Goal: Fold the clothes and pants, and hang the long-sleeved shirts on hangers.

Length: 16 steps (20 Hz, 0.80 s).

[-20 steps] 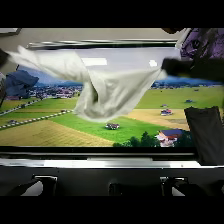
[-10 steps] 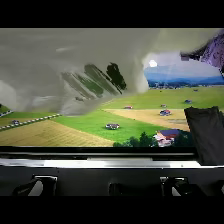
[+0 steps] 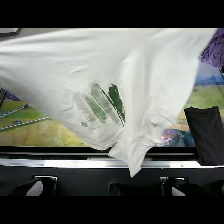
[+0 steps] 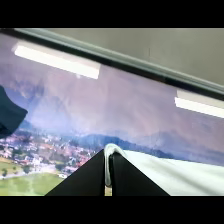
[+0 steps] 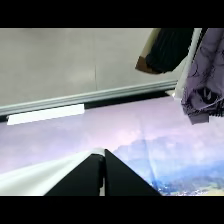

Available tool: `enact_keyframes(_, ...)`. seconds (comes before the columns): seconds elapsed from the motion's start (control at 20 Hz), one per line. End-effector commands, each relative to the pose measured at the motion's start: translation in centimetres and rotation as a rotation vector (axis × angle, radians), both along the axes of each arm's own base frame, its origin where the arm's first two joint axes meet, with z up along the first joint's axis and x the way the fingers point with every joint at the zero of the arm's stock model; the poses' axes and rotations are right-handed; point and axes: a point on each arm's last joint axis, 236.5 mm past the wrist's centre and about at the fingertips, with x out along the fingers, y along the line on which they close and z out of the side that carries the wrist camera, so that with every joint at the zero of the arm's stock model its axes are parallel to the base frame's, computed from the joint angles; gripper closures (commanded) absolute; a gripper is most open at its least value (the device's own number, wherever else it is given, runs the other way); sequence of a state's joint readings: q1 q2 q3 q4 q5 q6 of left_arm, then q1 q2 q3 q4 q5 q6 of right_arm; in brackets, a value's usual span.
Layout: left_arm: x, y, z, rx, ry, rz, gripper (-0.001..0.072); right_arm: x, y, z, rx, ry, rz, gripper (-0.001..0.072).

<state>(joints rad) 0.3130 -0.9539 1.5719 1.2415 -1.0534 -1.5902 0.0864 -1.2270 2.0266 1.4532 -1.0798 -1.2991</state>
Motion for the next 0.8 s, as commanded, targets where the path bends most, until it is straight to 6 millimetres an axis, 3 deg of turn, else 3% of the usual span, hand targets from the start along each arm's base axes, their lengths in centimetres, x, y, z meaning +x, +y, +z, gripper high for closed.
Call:
enact_keyframes(0.0,8.0,-0.7,-10.1,-0.048,0.137,-0.067,0.0693,9.7,2.7,-10.4,0.071,0.166,0.052,0.0680)
enact_keyframes(0.15,14.3,-3.0,-20.1,-0.063,0.268,-0.118,0.0693,15.4,4.4,-22.3,0.131,0.364,0.066,0.0679)
enact_keyframes(0.25,16.8,-4.6,-26.0,-0.074,0.332,-0.136,0.0693,16.8,5.6,-29.7,0.198,0.503,0.067,0.0679)
enact_keyframes(0.35,18.2,-6.3,-30.9,-0.079,0.388,-0.155,0.0693,17.3,7.1,-35.3,0.263,0.610,0.082,0.0679)
enact_keyframes(0.5,18.9,-7.7,-35.5,-0.087,0.441,-0.164,0.0692,17.4,8.6,-40.5,0.331,0.703,0.096,0.0679)
enact_keyframes(0.6,18.8,-8.1,-36.9,-0.090,0.471,-0.171,0.0693,17.1,9.1,-42.3,0.351,0.744,0.100,0.0674)
enact_keyframes(0.7,18.4,-8.0,-37.0,-0.103,0.491,-0.169,0.0684,16.8,9.1,-42.8,0.352,0.765,0.101,0.0566)
enact_keyframes(0.75,18.3,-7.6,-36.4,-0.131,0.505,-0.153,0.0576,16.5,9.1,-42.5,0.353,0.773,0.103,0.0505)
